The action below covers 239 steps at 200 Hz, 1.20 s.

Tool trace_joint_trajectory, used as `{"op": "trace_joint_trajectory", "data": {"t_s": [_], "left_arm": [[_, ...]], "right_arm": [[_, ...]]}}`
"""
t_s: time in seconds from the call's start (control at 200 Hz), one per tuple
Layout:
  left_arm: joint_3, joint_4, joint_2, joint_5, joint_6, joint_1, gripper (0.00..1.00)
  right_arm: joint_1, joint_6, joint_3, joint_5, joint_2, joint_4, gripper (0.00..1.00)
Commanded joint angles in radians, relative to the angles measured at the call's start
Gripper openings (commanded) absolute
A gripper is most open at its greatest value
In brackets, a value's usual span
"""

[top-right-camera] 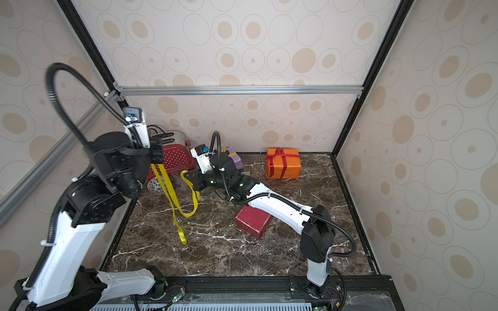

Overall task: Untie the ribbon bows on the gift boxes
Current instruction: Place the ribbon at the center of the board.

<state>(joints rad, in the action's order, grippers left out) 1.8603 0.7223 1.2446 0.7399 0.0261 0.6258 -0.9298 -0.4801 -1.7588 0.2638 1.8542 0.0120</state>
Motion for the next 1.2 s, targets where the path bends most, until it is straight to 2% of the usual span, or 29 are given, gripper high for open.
{"op": "trace_joint_trajectory", "data": {"t_s": [0.0,0.065,0.19,0.341,0.386,0.461,0.501,0.546,0.616,0.686,0.726,0.776,0.891,0.951,1.112,1.192], "left_arm": [[-0.073,0.186,0.012,-0.087,0.289,-0.107,0.00],[-0.157,0.206,0.001,-0.141,0.354,-0.182,0.00],[-0.306,0.243,-0.032,-0.197,0.448,-0.329,0.00],[-0.477,0.249,-0.088,-0.182,0.488,-0.383,0.00],[-0.518,0.258,-0.097,-0.166,0.502,-0.384,0.09],[-0.586,0.266,-0.113,-0.179,0.519,-0.389,0.18],[-0.615,0.278,-0.123,-0.190,0.529,-0.393,0.27],[-0.653,0.274,-0.143,-0.231,0.534,-0.394,0.38],[-0.709,0.264,-0.175,-0.282,0.541,-0.394,0.47],[-0.743,0.253,-0.195,-0.301,0.540,-0.394,0.68],[-0.754,0.249,-0.200,-0.309,0.535,-0.394,0.79],[-0.766,0.239,-0.209,-0.323,0.529,-0.394,0.87],[-0.846,0.168,-0.270,-0.352,0.521,-0.394,0.98],[-0.898,0.123,-0.323,-0.370,0.526,-0.393,0.99],[-0.931,0.084,-0.457,-0.370,0.517,-0.394,0.99],[-0.941,0.068,-0.512,-0.376,0.517,-0.394,0.99]], "right_arm": [[-0.031,-0.144,-0.123,-0.127,0.135,0.183,0.00],[-0.037,-0.216,-0.172,-0.162,0.199,0.232,0.00],[-0.068,-0.288,-0.213,-0.197,0.316,0.198,0.00],[-0.113,-0.339,-0.281,-0.236,0.466,0.179,0.04],[-0.121,-0.346,-0.331,-0.220,0.518,0.201,0.06],[-0.132,-0.348,-0.447,-0.196,0.602,0.279,0.08],[-0.136,-0.348,-0.487,-0.185,0.641,0.307,0.09],[-0.140,-0.347,-0.518,-0.175,0.667,0.319,0.11],[-0.147,-0.335,-0.576,-0.172,0.703,0.342,0.12],[-0.149,-0.330,-0.613,-0.160,0.726,0.367,0.14],[-0.149,-0.320,-0.624,-0.166,0.730,0.392,0.19],[-0.147,-0.301,-0.632,-0.190,0.723,0.429,0.28],[-0.147,-0.258,-0.595,-0.246,0.667,0.466,0.52],[-0.147,-0.245,-0.582,-0.262,0.650,0.496,0.61],[-0.147,-0.182,-0.598,-0.301,0.605,0.632,0.63],[-0.148,-0.150,-0.470,-0.377,0.486,0.614,0.63]]}}
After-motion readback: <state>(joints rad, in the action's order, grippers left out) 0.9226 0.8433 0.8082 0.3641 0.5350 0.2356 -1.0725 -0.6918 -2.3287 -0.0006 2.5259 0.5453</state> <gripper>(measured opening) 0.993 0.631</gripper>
